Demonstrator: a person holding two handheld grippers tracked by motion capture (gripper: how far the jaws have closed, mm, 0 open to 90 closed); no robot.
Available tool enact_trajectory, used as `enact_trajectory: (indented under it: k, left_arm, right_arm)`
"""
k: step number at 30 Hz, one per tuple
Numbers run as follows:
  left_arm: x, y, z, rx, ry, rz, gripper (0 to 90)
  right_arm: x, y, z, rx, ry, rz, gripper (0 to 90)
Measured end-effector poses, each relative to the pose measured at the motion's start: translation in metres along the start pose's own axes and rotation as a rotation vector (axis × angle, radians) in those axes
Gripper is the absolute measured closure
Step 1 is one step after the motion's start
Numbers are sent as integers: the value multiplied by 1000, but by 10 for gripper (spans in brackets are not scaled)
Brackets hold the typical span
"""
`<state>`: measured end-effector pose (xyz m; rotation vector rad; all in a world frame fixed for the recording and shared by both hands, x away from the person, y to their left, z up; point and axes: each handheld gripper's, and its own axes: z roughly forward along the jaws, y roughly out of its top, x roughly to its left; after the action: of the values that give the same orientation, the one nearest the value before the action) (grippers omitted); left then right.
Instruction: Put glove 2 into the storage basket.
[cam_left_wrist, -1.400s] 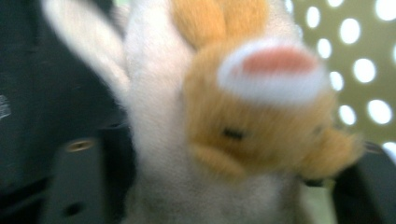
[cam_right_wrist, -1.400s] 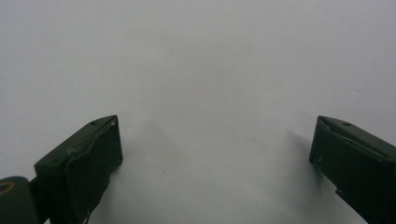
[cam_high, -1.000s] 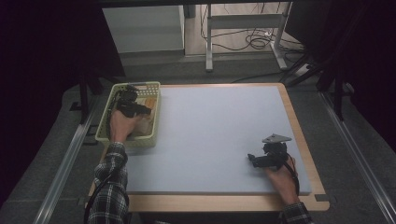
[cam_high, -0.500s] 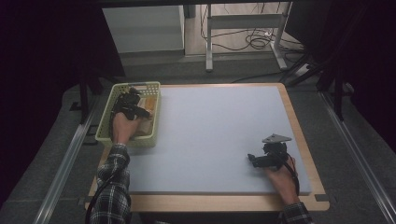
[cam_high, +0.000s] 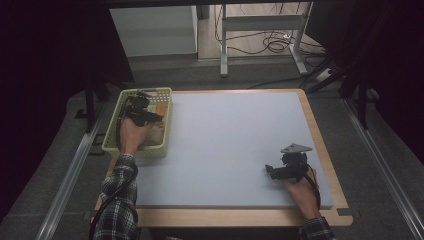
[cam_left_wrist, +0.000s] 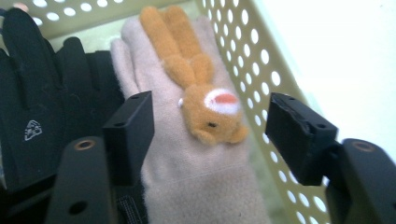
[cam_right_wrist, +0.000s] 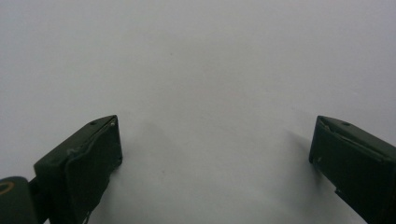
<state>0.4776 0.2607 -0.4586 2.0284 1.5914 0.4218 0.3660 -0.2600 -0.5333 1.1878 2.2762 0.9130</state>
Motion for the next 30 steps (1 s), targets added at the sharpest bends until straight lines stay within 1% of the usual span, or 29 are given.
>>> enact_trajectory:
  k: [2, 4, 6, 8, 11, 15, 18, 20, 22, 27, 30]
  left_arm:
    - [1, -1, -3, -13, 0, 8, 266]
    - [1, -2, -6, -25, 0, 2, 220]
    - [1, -4, -8, -37, 7, 5, 197]
    - [2, -7, -11, -39, 7, -2, 167]
    - [4, -11, -15, -46, 5, -1, 116]
    - [5, -16, -20, -61, -4, 4, 74]
    - [6, -19, -25, -76, -20, 10, 53]
    - [6, -22, -28, -84, -38, 9, 38]
    - [5, -24, -31, -84, -41, 27, 26]
    - [1, -29, -39, -97, -46, 57, 13]
    - [-2, -32, -44, -117, -62, 73, 12]
  right_arm:
    - [0, 0, 0, 0, 0, 0, 21]
    - [0, 0, 0, 0, 0, 0, 22]
    - [0, 0, 0, 0, 0, 0, 22]
    - [0, 0, 0, 0, 0, -1, 21]
    - [0, 0, 0, 0, -1, -1, 22]
    - [0, 0, 0, 0, -1, -1, 22]
    - [0, 0, 0, 0, -1, -1, 22]
    - [0, 0, 0, 0, -1, -1, 22]
    - [0, 0, 0, 0, -1, -1, 22]
    - [0, 0, 0, 0, -1, -1, 22]
    - [0, 0, 0, 0, -2, -1, 22]
